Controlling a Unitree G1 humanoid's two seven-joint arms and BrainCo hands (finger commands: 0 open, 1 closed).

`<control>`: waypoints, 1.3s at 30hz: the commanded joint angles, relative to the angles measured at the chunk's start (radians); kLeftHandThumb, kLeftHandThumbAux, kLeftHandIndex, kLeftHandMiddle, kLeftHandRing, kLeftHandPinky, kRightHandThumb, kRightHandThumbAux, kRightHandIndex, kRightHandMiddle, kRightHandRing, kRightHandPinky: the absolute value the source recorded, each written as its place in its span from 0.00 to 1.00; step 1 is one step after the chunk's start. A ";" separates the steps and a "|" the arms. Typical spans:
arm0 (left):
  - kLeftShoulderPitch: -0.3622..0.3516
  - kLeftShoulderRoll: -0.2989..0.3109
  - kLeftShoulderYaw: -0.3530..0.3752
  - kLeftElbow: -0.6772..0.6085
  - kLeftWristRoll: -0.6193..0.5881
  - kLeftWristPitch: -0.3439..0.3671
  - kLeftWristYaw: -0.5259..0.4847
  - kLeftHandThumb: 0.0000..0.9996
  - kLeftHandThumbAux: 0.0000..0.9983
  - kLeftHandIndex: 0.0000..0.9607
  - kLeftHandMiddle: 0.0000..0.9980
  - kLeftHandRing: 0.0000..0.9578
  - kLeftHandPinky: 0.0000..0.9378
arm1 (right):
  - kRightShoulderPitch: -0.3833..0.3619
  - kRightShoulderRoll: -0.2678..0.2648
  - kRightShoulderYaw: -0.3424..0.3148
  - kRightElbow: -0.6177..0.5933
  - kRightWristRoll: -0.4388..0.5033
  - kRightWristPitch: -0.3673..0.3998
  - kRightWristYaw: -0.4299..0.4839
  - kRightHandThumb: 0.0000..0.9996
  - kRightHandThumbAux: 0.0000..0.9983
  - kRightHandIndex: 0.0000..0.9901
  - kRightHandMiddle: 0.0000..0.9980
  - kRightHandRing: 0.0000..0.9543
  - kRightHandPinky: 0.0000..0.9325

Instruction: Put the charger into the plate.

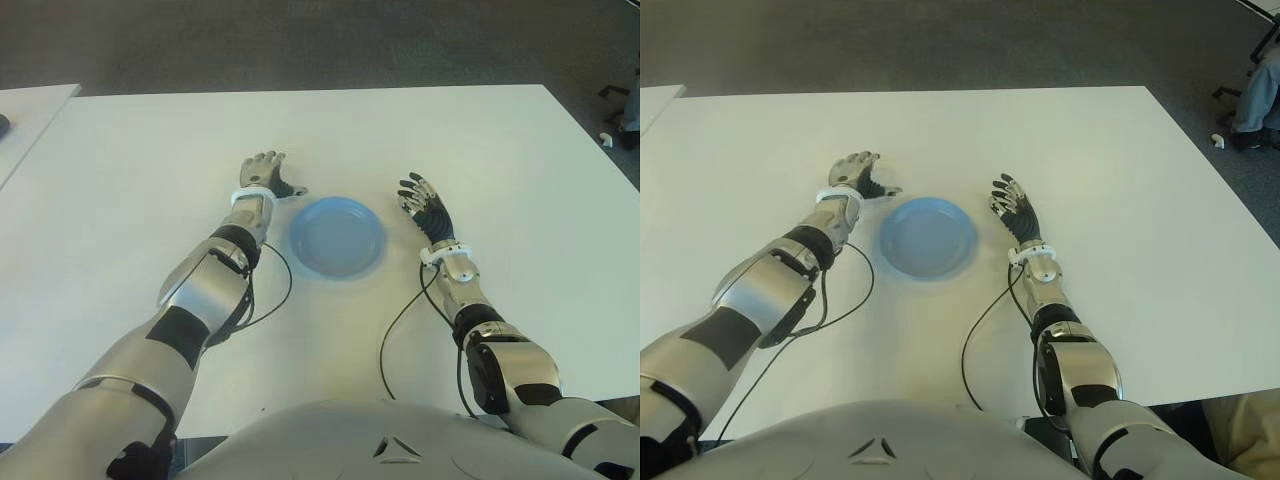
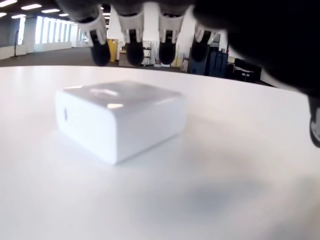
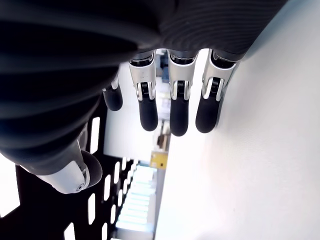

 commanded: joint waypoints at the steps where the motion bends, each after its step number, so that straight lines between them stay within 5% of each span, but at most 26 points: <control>1: 0.043 0.024 -0.017 0.013 0.012 0.005 -0.040 0.00 0.46 0.00 0.00 0.00 0.00 | 0.086 0.017 0.000 0.052 -0.001 0.040 0.013 0.12 0.65 0.09 0.21 0.24 0.28; 39: 0.113 0.056 0.009 0.016 -0.027 -0.012 -0.257 0.00 0.42 0.00 0.00 0.00 0.00 | 0.098 0.015 0.002 0.043 -0.005 0.019 0.024 0.11 0.66 0.08 0.24 0.30 0.36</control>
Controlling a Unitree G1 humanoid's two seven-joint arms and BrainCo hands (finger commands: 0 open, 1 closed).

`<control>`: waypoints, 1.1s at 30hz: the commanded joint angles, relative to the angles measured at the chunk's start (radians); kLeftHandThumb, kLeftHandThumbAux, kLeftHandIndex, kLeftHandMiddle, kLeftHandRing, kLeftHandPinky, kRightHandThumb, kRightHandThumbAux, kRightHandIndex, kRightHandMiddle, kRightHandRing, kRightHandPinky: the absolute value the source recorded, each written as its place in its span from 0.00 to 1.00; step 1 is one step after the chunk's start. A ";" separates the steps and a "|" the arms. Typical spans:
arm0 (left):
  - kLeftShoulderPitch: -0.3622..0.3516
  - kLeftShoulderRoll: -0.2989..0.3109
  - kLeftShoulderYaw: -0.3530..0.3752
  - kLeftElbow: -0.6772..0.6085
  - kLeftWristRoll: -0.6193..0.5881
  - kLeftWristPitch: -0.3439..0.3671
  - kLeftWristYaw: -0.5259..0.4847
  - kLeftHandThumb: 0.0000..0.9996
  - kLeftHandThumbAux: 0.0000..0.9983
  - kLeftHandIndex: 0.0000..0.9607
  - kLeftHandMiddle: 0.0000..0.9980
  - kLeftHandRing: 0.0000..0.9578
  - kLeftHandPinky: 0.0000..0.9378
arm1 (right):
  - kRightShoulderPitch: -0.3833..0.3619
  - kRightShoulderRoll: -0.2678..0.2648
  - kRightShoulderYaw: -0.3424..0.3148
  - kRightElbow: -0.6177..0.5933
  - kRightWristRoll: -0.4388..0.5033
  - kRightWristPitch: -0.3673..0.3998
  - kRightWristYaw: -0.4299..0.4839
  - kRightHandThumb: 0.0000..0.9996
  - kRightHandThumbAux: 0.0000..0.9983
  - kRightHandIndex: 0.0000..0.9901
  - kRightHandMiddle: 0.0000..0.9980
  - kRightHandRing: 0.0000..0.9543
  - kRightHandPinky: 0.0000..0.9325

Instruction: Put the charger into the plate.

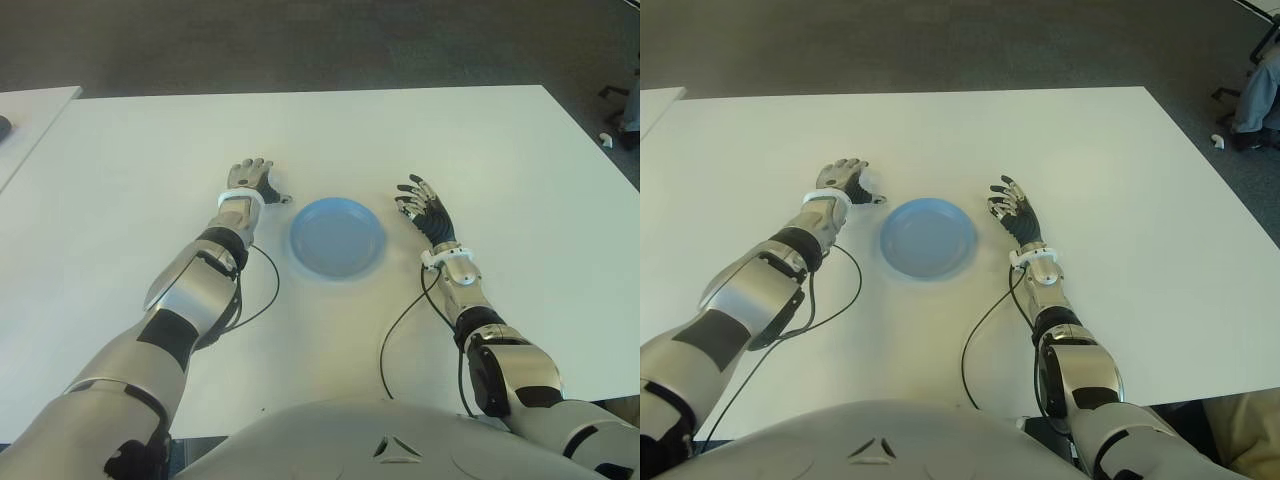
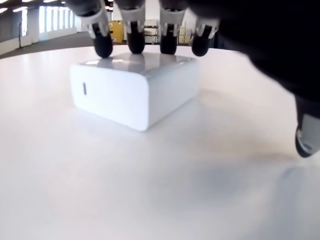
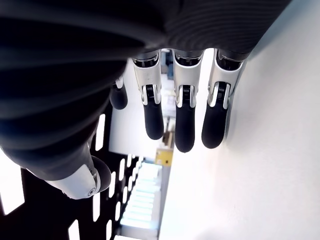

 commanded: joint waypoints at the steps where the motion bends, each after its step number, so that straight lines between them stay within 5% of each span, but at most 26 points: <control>1: 0.092 -0.002 0.009 0.034 -0.024 -0.026 -0.125 0.00 0.42 0.00 0.00 0.00 0.00 | 0.085 0.020 0.004 0.044 -0.004 0.046 0.007 0.12 0.66 0.07 0.24 0.30 0.36; 12: 0.123 0.102 -0.020 -0.022 -0.015 -0.198 -0.195 0.00 0.41 0.00 0.00 0.00 0.00 | 0.088 0.023 0.006 0.032 -0.006 0.056 0.000 0.10 0.66 0.06 0.24 0.30 0.36; 26: 0.192 0.262 -0.051 -0.137 0.001 -0.423 -0.131 0.00 0.44 0.00 0.00 0.00 0.00 | 0.093 0.021 0.005 0.014 -0.003 0.080 0.001 0.06 0.66 0.07 0.26 0.32 0.39; 33: 0.284 0.360 -0.053 -0.273 0.003 -0.539 -0.062 0.00 0.46 0.00 0.00 0.00 0.00 | 0.088 0.019 0.002 0.012 0.002 0.105 0.004 0.05 0.66 0.08 0.27 0.33 0.40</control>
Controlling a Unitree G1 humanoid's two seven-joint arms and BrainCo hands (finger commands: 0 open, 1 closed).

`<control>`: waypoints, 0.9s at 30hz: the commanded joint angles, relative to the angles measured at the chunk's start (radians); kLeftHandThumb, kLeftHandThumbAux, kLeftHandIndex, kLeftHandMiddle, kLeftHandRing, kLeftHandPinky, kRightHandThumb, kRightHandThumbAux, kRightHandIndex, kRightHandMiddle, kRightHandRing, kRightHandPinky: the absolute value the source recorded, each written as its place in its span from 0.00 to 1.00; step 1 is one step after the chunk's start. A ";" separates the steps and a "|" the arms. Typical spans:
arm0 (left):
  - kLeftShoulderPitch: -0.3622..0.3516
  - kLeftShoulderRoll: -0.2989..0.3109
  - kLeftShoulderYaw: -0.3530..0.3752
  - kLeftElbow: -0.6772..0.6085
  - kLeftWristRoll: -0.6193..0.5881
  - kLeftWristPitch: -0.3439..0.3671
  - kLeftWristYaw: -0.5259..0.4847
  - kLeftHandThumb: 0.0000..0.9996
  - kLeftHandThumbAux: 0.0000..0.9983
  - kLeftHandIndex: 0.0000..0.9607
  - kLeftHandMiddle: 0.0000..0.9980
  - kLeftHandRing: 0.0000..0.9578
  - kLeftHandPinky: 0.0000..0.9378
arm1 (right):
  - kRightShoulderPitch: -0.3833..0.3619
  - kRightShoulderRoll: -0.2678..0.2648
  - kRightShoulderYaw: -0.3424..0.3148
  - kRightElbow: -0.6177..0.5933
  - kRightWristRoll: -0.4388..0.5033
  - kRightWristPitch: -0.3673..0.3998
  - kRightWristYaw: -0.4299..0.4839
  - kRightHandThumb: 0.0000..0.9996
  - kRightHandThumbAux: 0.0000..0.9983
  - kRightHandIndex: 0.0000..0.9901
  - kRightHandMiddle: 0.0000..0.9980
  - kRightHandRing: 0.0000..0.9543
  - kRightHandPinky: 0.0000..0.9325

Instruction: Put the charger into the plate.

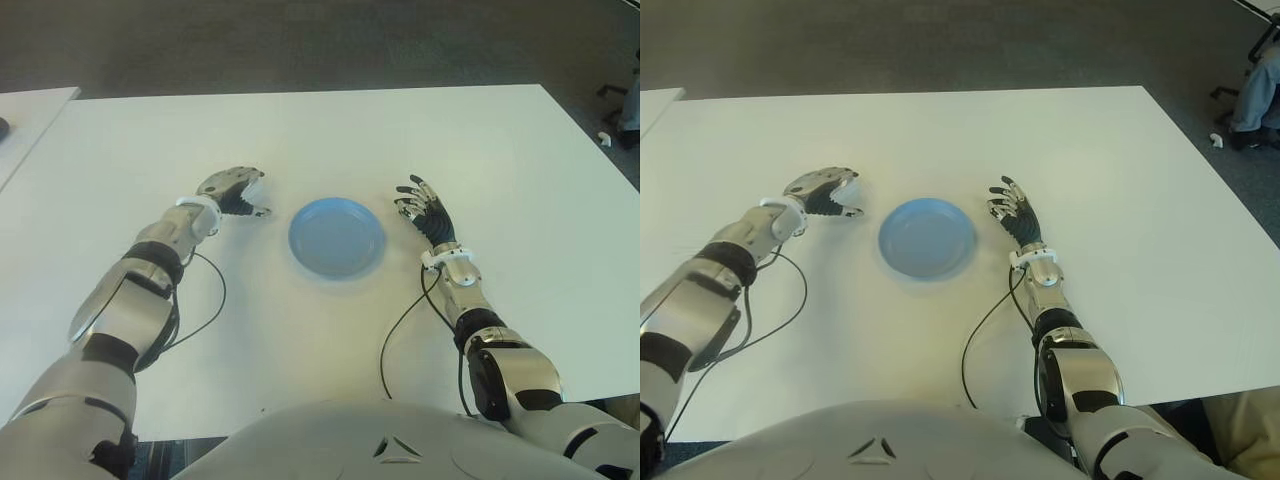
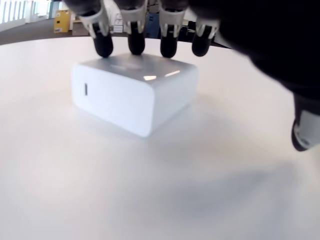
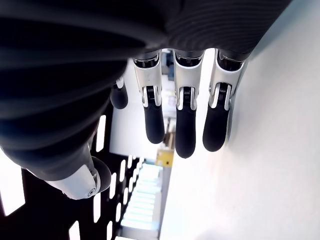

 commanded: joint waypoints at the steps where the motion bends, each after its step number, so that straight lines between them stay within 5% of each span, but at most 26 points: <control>1: 0.114 0.045 -0.022 -0.065 0.017 -0.056 -0.004 0.00 0.46 0.00 0.00 0.00 0.00 | 0.071 0.016 0.002 0.049 -0.001 0.084 0.004 0.05 0.66 0.08 0.27 0.34 0.40; 10: 0.232 0.134 0.021 -0.307 -0.008 -0.095 -0.024 0.00 0.47 0.00 0.00 0.00 0.00 | 0.069 0.014 0.005 0.047 -0.005 0.092 -0.002 0.04 0.66 0.09 0.29 0.35 0.38; 27: 0.340 0.206 0.078 -0.493 -0.013 -0.094 -0.040 0.00 0.51 0.00 0.00 0.00 0.00 | 0.063 0.013 0.012 0.046 -0.013 0.105 -0.022 0.02 0.66 0.09 0.30 0.34 0.35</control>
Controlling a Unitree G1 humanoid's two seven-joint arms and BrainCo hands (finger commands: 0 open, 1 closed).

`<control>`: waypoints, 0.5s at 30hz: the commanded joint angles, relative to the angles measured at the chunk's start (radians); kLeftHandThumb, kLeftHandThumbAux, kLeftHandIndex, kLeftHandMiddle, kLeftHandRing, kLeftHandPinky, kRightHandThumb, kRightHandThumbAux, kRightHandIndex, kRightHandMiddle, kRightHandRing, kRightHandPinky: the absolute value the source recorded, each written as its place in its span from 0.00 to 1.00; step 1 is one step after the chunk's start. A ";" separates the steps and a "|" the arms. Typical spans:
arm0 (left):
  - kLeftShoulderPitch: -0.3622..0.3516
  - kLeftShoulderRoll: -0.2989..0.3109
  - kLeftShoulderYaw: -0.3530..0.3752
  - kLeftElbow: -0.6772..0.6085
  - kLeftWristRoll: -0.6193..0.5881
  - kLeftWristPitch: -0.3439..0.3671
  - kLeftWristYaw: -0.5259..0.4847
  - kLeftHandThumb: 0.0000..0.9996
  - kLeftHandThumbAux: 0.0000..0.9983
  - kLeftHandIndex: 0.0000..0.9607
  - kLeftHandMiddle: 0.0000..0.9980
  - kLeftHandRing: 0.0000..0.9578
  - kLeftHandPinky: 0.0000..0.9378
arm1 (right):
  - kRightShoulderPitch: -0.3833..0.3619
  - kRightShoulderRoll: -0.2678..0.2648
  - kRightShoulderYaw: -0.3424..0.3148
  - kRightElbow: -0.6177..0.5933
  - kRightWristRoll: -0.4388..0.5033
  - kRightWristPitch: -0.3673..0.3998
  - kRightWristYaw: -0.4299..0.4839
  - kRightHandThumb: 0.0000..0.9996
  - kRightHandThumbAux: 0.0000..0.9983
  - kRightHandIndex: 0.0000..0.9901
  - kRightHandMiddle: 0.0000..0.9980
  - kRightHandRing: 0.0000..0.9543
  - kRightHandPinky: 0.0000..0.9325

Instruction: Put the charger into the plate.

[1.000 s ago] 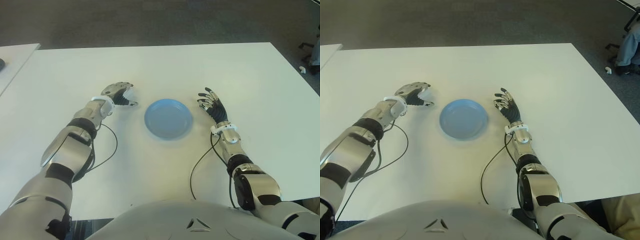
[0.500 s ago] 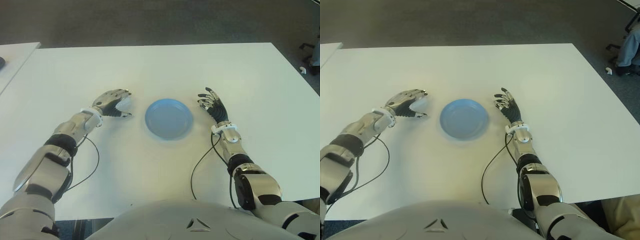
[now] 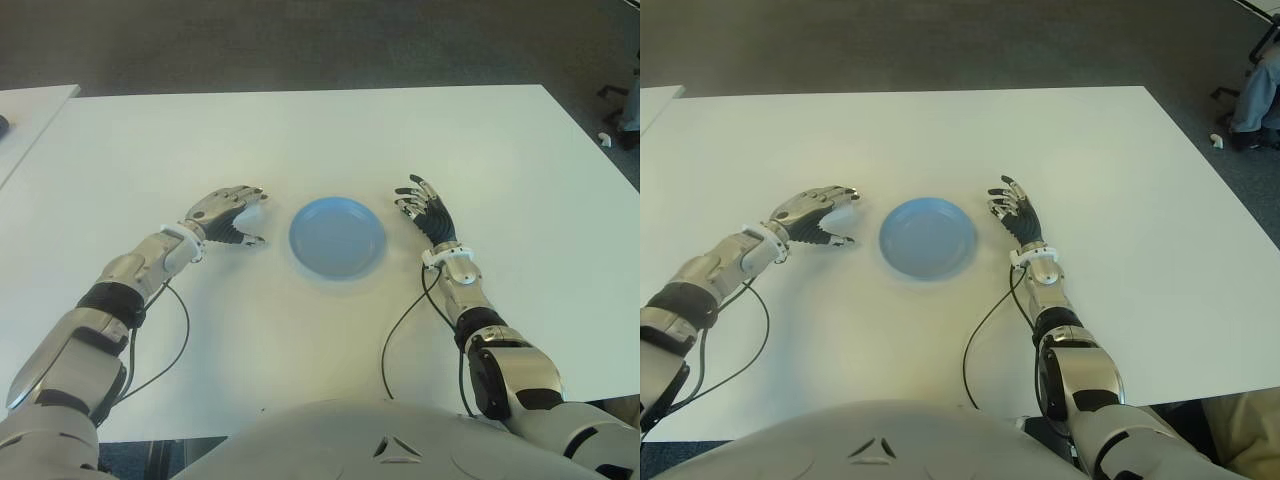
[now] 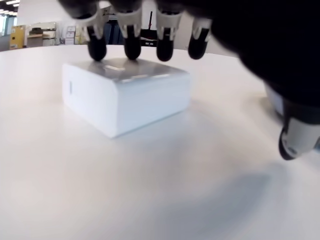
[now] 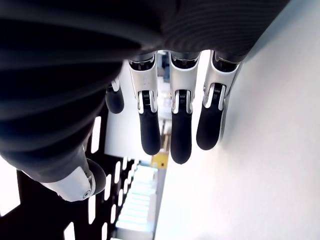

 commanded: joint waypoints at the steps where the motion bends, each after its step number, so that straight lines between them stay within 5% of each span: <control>1: 0.062 0.033 0.016 -0.058 0.002 -0.001 -0.044 0.00 0.51 0.00 0.00 0.00 0.00 | 0.067 0.018 0.008 0.051 -0.010 0.081 -0.004 0.02 0.66 0.09 0.30 0.34 0.35; 15: 0.155 0.072 0.103 -0.262 -0.012 0.031 -0.123 0.00 0.51 0.00 0.00 0.00 0.00 | 0.058 0.020 0.008 0.056 -0.006 0.085 0.001 0.03 0.66 0.07 0.29 0.33 0.34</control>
